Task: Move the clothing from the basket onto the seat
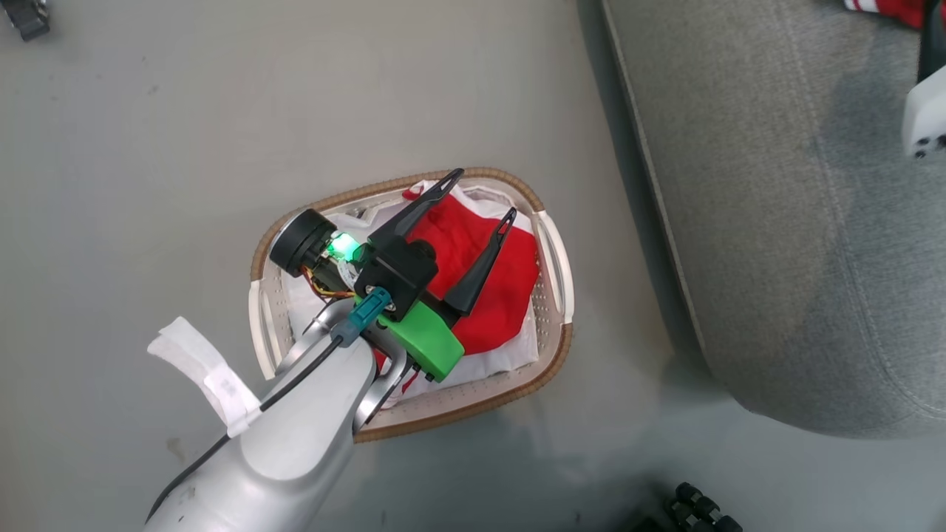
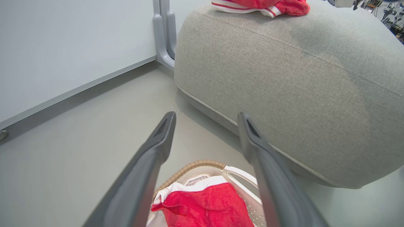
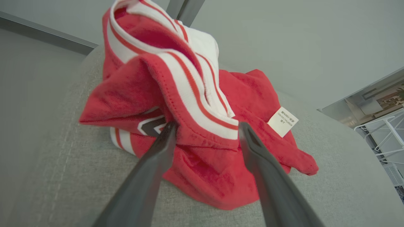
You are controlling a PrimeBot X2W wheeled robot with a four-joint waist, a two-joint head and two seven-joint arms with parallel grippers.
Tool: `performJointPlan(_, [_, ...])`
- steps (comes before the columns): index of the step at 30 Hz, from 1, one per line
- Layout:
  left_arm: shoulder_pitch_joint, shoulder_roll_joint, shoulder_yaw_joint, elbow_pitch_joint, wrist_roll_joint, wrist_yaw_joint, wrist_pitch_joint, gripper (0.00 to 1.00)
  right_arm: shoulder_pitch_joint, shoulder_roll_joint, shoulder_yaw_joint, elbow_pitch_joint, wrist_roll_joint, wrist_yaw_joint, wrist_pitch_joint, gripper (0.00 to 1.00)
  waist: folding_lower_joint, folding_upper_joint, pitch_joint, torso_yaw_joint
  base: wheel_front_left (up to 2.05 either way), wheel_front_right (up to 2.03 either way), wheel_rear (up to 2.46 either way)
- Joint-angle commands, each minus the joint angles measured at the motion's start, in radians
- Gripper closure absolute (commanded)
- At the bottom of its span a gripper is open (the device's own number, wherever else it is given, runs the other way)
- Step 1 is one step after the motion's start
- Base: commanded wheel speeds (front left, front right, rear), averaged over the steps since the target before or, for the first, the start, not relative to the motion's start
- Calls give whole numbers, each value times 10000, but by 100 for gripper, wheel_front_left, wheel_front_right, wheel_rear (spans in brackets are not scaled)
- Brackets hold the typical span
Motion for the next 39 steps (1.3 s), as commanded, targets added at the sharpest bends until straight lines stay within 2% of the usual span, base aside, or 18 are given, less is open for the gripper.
performJointPlan(1, [160,46,50,3,-2,-22,7,0,326,58,95,-152,126,-14,-21,0,-1,0,-287,-172,0,0,0])
performJointPlan(12, [886,-140,625,-96,-351,-5,5,0,1525,-20,1047,-847,909,-14,-21,0,-1,0,-1684,-278,0,0,0])
performJointPlan(21, [1874,-395,1625,-300,-471,144,6,0,1640,258,1402,-1249,1803,-14,-22,0,-1,0,-3120,163,0,0,0])
performJointPlan(32, [3350,-570,3577,-705,-422,428,7,0,2450,1411,1374,-2309,2584,-14,-23,0,-1,0,-4156,799,0,0,0])
performJointPlan(39, [4206,-740,4840,-1003,-225,425,7,0,3602,2194,1248,-3260,2580,-14,-21,0,-1,0,-4482,1093,0,0,0])
